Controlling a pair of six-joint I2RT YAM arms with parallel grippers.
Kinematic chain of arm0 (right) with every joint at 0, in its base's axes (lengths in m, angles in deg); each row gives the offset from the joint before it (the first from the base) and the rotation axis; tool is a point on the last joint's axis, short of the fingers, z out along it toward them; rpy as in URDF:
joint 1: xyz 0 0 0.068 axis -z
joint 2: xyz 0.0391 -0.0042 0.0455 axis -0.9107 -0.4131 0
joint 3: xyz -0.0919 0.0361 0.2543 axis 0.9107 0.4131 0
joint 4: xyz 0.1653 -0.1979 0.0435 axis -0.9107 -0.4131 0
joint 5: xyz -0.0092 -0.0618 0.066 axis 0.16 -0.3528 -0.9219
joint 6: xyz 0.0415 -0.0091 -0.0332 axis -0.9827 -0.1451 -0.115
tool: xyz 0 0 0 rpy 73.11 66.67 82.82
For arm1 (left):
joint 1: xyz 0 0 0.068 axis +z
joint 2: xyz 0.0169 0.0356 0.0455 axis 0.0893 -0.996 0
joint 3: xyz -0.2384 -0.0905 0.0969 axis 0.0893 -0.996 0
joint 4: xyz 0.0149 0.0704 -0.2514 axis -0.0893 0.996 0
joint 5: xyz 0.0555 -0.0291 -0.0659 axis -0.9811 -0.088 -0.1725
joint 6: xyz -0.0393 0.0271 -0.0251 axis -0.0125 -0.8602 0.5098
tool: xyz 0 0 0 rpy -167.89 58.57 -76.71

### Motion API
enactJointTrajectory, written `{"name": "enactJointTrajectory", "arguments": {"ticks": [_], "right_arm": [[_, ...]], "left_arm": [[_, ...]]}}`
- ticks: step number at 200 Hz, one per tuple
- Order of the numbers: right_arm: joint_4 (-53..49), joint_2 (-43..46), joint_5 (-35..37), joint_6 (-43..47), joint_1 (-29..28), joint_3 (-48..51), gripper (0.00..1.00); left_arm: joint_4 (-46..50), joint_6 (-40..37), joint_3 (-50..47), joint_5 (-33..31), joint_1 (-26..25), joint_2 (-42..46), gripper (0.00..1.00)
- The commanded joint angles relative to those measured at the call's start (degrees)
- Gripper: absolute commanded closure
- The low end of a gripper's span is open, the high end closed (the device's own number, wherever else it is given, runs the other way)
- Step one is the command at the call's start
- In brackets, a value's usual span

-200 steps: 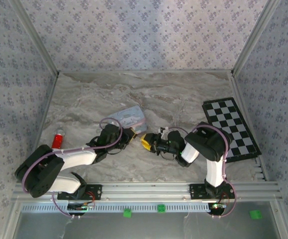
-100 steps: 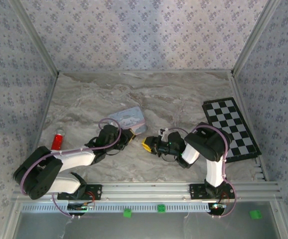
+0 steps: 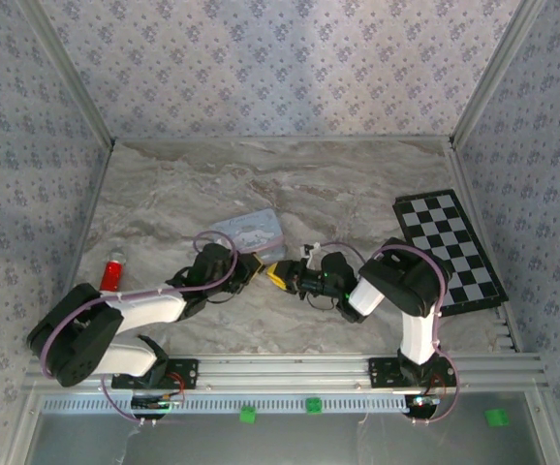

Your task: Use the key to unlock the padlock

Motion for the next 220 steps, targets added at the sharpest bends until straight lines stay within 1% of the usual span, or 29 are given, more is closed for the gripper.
{"name": "enactJointTrajectory", "arguments": {"ticks": [1,54,84,105,127,145,161,181,205,212,220], "right_arm": [[0.83,-0.63,0.10,0.17,-0.27,-1.31,0.83],[0.82,-0.41,0.09,0.07,-0.10,-1.67,0.93],[0.80,-0.76,-0.02,-0.22,-0.08,-1.91,0.94],[0.78,-0.59,-0.09,-0.02,0.34,-1.15,0.87],[0.29,-0.62,0.56,-1.12,1.85,1.77,0.80],[-1.64,-0.82,-0.68,-0.46,3.31,2.96,0.78],[-2.53,-0.76,-0.78,0.35,3.69,3.72,0.76],[-2.96,1.03,0.80,1.56,3.94,5.53,0.76],[-10.34,6.17,0.49,6.17,4.15,4.71,0.75],[-13.41,8.29,0.69,8.62,3.95,4.22,0.75],[-19.90,11.44,1.20,12.49,3.68,3.37,0.74]], "left_arm": [[-3.18,0.33,0.96,1.54,-1.30,-1.16,1.00],[-4.75,0.99,1.61,1.72,-2.79,-3.58,1.00],[-5.83,1.47,2.38,1.52,-3.81,-4.74,1.00],[-5.00,1.20,2.87,1.09,-4.14,-4.85,1.00],[-3.15,1.27,2.66,0.29,-3.33,-4.19,1.00],[-0.18,1.23,2.56,-0.39,-2.22,-3.39,1.00],[0.10,1.89,1.94,-0.48,-0.92,-3.01,1.00],[0.63,1.94,1.62,-0.43,0.33,-2.36,1.00],[2.28,1.29,1.79,-0.60,1.17,-1.62,1.00],[2.56,1.29,1.80,-0.46,1.42,-1.51,1.00],[2.73,1.28,1.75,-0.25,1.69,-1.37,1.00]]}}
